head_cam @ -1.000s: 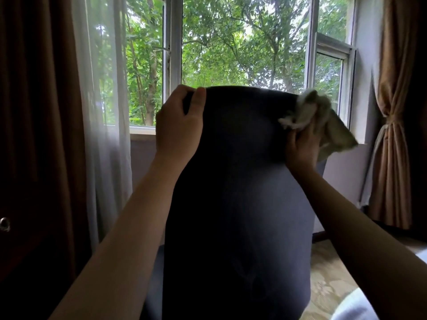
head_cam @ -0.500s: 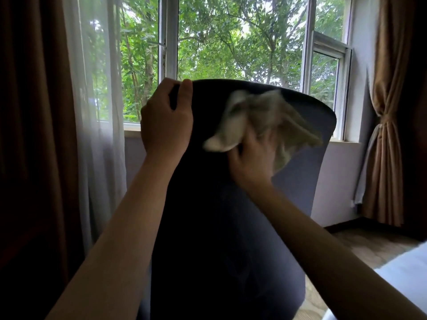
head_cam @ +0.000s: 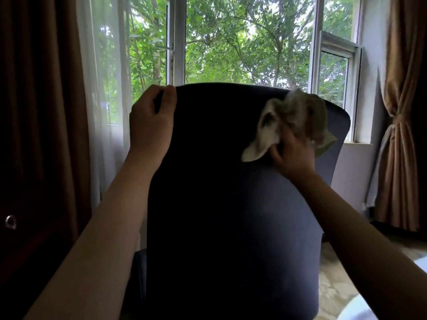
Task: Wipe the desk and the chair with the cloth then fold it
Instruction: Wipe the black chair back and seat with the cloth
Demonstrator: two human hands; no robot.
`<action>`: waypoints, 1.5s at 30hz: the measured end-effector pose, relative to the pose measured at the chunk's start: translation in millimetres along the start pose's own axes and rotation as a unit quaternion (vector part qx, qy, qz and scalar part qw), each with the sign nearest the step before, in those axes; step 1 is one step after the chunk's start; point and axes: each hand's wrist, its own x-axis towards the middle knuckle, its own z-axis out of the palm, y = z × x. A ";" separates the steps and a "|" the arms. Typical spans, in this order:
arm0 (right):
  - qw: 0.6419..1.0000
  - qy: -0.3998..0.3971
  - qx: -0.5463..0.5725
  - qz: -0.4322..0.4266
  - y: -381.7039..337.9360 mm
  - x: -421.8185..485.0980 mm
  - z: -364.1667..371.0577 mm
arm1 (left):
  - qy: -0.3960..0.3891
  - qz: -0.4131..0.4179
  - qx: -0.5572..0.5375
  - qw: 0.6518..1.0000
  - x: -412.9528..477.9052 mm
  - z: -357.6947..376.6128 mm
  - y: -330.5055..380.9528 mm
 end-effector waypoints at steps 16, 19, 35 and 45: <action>0.997 0.055 0.040 -0.033 -84.8 28.7 -3.8 | 0.096 0.020 0.076 0.992 -3.6 6.4 0.7; 0.972 -0.016 -0.009 -0.234 -123.2 10.8 9.0 | 0.080 0.038 0.074 0.993 -1.3 1.5 -1.9; 0.995 0.056 0.001 0.079 2.6 24.6 -18.2 | 0.082 -0.015 -0.017 0.996 7.4 -14.3 -13.5; 0.953 0.132 0.067 0.265 1.1 27.5 -19.9 | 0.185 0.036 0.128 0.974 13.0 -23.4 -29.9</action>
